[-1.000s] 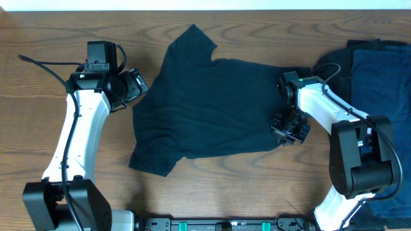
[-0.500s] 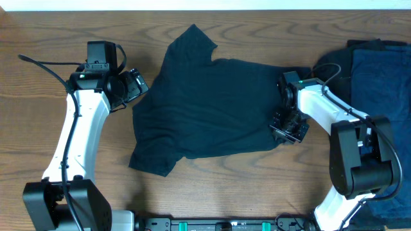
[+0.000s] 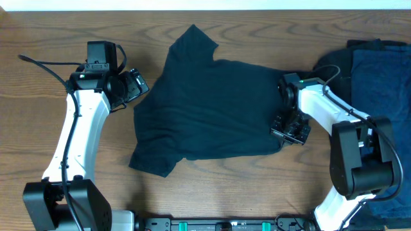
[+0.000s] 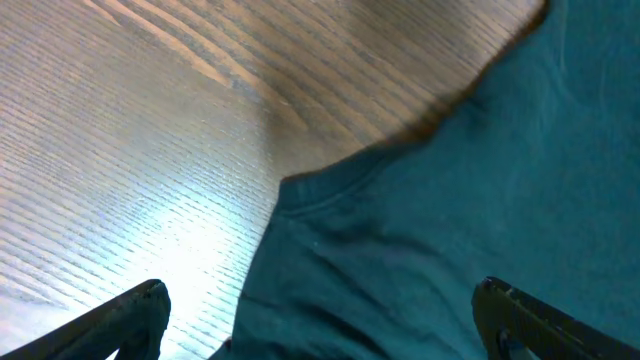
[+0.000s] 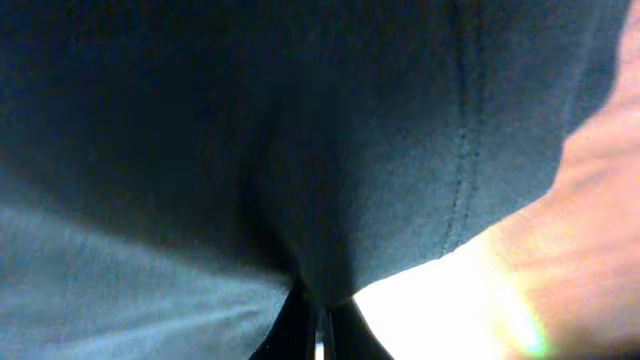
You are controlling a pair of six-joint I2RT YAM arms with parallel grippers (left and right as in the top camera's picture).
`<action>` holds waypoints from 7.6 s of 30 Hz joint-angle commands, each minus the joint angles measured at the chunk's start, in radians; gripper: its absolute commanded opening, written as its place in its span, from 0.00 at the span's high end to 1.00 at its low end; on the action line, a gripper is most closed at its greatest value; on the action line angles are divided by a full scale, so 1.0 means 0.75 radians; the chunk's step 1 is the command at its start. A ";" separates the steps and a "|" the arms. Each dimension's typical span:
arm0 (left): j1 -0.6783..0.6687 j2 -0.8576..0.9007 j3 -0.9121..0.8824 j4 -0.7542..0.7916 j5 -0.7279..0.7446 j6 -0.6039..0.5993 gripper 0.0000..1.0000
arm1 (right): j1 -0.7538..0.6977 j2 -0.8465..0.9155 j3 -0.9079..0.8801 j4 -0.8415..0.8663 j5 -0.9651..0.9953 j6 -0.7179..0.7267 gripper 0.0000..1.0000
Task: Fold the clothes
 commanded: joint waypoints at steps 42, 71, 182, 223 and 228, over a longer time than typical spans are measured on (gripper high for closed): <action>0.001 0.007 0.002 -0.005 0.004 0.007 0.02 | 0.205 0.008 0.165 0.657 0.256 -0.184 0.73; 0.001 0.007 0.002 -0.005 0.004 0.007 0.02 | -0.142 0.007 0.451 -0.088 -0.300 -0.514 0.62; 0.001 0.007 0.002 -0.005 0.004 0.007 0.02 | 0.162 -0.050 0.215 0.251 -0.081 -0.452 0.81; 0.001 0.007 0.002 -0.005 0.004 0.007 0.02 | -0.169 -0.156 -0.072 0.262 -0.223 -0.268 0.67; 0.001 0.007 0.002 -0.005 0.004 0.007 0.02 | -0.164 -0.156 -0.072 0.288 -0.291 -0.530 0.69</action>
